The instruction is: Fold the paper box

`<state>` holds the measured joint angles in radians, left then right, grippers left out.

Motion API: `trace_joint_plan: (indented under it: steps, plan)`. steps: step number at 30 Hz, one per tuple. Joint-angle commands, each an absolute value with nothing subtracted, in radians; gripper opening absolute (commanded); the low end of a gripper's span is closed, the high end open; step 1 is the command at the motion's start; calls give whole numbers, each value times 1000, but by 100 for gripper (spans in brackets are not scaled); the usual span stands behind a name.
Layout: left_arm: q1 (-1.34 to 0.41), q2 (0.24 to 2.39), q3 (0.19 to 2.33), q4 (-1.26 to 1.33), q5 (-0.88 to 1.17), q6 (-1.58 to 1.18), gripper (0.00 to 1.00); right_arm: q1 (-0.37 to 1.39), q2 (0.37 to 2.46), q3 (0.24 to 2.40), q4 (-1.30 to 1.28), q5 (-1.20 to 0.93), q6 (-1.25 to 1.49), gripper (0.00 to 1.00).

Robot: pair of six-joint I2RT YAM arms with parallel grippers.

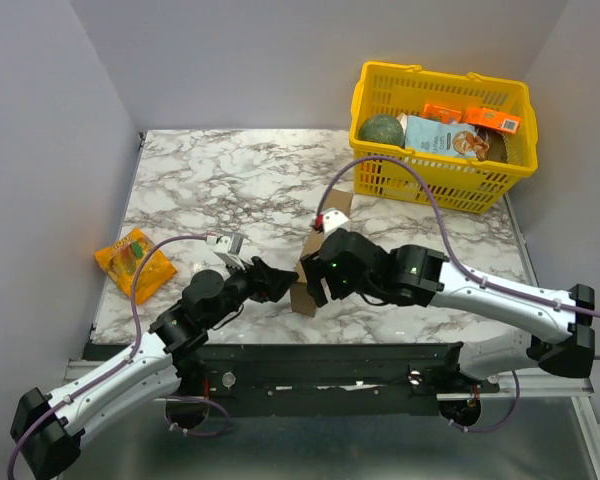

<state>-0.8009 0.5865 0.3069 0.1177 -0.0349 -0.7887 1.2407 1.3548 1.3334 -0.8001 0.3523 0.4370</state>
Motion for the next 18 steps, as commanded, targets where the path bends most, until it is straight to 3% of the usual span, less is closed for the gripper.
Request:
trace_joint_plan:
  steps: [1, 8, 18]
  plan:
    - [-807, 623, 267, 38, -3, -712, 77, 1166, 1206, 1177, -763, 244, 797, 81]
    - [-808, 660, 267, 61, 44, -698, 75, 1135, 1085, 947, -419, 163, 1106, 80]
    - [-808, 638, 236, 74, 69, -735, 72, 1128, 1019, 865, -336, 270, 1236, 70]
